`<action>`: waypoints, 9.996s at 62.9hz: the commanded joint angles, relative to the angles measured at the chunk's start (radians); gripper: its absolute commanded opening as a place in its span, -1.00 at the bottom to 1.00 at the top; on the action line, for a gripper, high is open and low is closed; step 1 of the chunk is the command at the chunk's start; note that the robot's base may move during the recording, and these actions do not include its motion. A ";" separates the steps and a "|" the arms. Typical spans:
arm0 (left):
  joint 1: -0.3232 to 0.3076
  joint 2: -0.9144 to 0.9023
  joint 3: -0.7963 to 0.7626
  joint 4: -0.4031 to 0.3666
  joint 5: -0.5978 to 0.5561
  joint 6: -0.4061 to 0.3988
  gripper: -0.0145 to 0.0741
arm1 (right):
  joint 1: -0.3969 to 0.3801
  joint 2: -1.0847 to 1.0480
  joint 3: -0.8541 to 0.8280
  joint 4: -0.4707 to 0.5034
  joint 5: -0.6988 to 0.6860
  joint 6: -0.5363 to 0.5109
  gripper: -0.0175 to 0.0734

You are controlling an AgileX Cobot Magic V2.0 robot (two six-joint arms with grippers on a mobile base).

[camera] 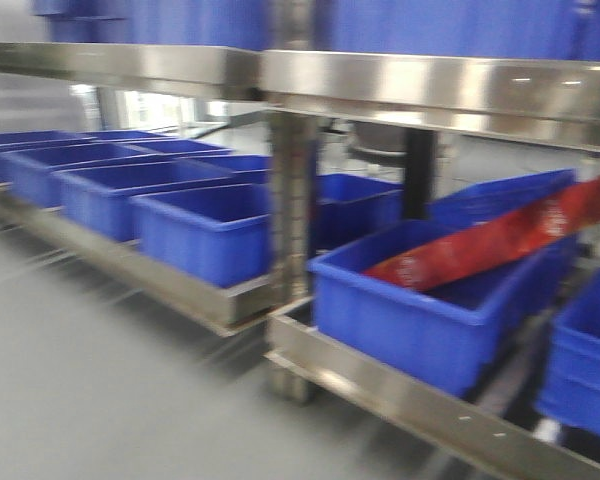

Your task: Place valve from conveyor to right shelf box

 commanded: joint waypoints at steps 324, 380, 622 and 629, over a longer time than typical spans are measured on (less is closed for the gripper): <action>-0.573 1.173 -1.068 -0.197 -0.095 -0.145 -0.43 | 0.359 0.928 -0.857 0.033 -0.166 -0.027 -0.97; -0.573 1.173 -1.066 -0.196 -0.092 -0.143 0.21 | 0.331 0.926 -0.857 0.052 -0.042 -0.027 0.47; -0.102 -0.610 0.356 0.145 -0.259 -0.196 -0.92 | 0.016 -0.728 0.827 0.041 -0.572 -0.020 -0.97; -0.102 -0.610 0.356 0.145 -0.260 -0.196 -0.92 | 0.016 -0.728 0.827 0.038 -0.577 -0.020 -0.97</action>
